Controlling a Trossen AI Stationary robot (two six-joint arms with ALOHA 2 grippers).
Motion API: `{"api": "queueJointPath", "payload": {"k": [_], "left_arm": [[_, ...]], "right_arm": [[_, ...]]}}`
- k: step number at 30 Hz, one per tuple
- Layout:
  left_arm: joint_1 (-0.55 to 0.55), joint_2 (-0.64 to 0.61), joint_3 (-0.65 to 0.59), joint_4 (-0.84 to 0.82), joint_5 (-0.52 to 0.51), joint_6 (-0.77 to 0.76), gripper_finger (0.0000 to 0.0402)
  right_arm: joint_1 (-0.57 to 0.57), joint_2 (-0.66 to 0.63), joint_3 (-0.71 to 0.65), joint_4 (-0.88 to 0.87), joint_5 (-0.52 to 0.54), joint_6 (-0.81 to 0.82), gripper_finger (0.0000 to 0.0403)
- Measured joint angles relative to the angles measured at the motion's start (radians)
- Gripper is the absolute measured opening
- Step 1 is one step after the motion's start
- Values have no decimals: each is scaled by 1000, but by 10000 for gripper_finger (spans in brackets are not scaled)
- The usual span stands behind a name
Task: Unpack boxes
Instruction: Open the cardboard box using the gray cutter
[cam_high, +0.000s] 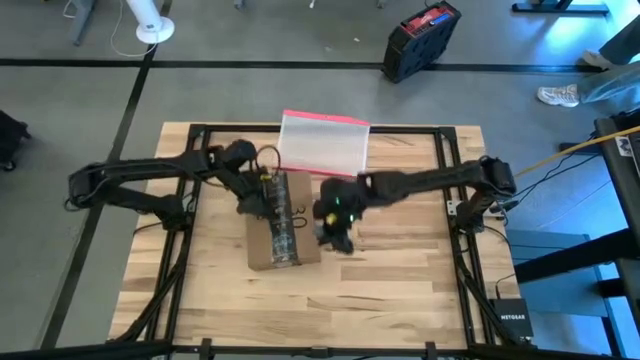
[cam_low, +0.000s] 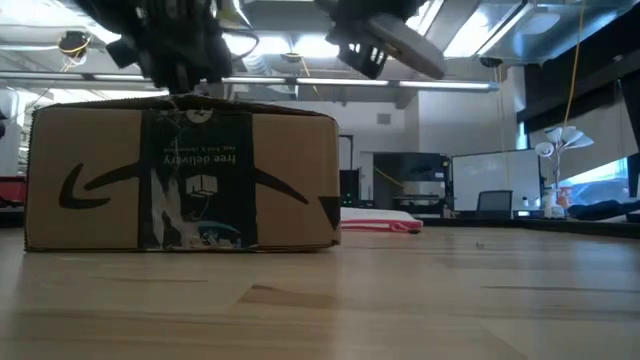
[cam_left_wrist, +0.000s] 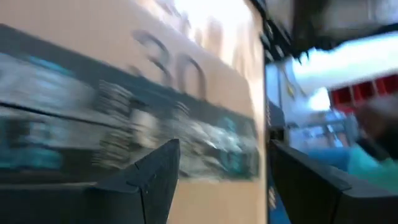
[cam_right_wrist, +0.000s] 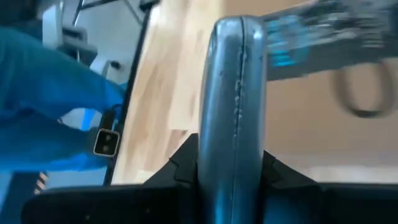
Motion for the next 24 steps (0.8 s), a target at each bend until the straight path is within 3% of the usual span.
{"api": "queueJointPath", "payload": {"k": [5,13,18,24], "left_arm": [[145,-1,0,34,-1,47,235],[312,28,0,49,15,77,235],[365,98,0,76,46,72,235],[392,164,0,74,62,89,235]], "right_arm": [[87,37,-13,109,90,-1,65],[132,124,-14,144,108,25,65],[152,143,-14,182,114,23,65],[196,168,-14,160,229,59,65]]}}
